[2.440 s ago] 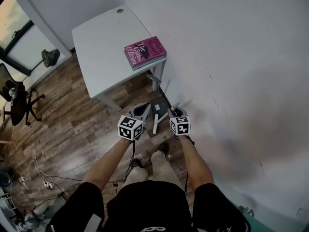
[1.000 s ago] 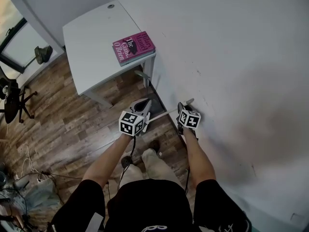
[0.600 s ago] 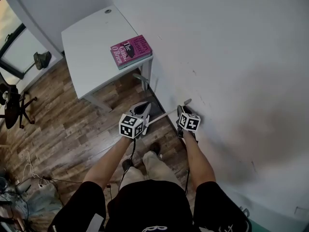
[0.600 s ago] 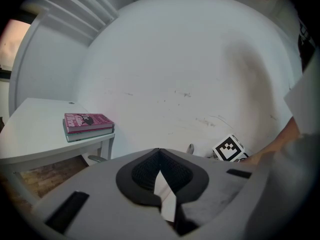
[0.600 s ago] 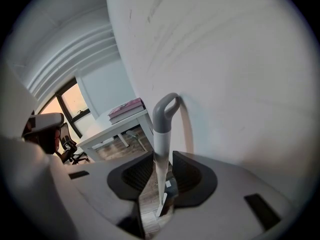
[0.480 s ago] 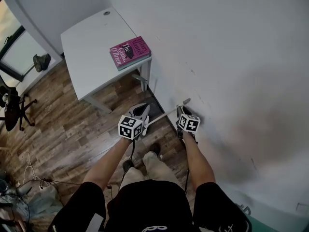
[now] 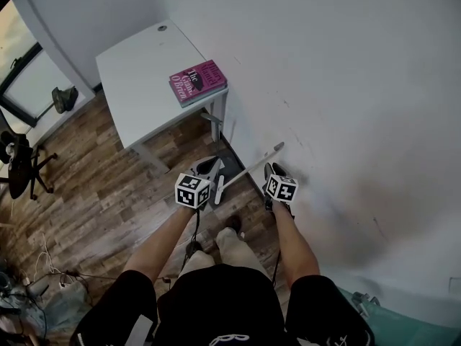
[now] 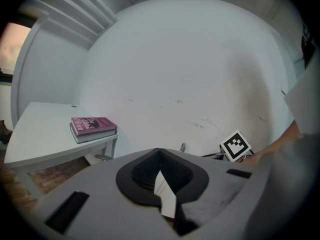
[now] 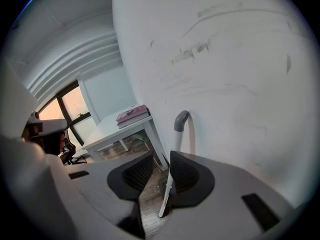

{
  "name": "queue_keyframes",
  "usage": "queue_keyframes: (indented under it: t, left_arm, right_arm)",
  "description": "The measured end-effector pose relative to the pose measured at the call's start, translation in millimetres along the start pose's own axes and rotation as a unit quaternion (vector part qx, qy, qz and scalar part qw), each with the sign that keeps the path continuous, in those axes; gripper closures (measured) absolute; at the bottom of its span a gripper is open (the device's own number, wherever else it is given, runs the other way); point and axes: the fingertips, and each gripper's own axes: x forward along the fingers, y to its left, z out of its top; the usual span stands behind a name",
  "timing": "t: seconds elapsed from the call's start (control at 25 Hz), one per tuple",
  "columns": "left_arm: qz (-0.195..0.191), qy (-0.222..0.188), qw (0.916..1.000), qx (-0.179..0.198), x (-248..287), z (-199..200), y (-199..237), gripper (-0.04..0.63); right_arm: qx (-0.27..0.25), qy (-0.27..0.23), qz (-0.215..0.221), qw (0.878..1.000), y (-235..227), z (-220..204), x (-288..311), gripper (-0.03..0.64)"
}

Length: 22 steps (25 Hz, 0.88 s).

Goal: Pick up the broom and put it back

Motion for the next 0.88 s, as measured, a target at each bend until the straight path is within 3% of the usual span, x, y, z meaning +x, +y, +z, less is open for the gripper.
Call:
queue_keyframes:
  t: [0.88]
  left_arm:
    - [0.001, -0.057, 0.9981, 0.025, -158.9, 29.1, -1.4, 0.574]
  right_arm:
    - [-0.048, -0.114, 0.017, 0.992, 134.4, 28.1, -129.3, 0.541]
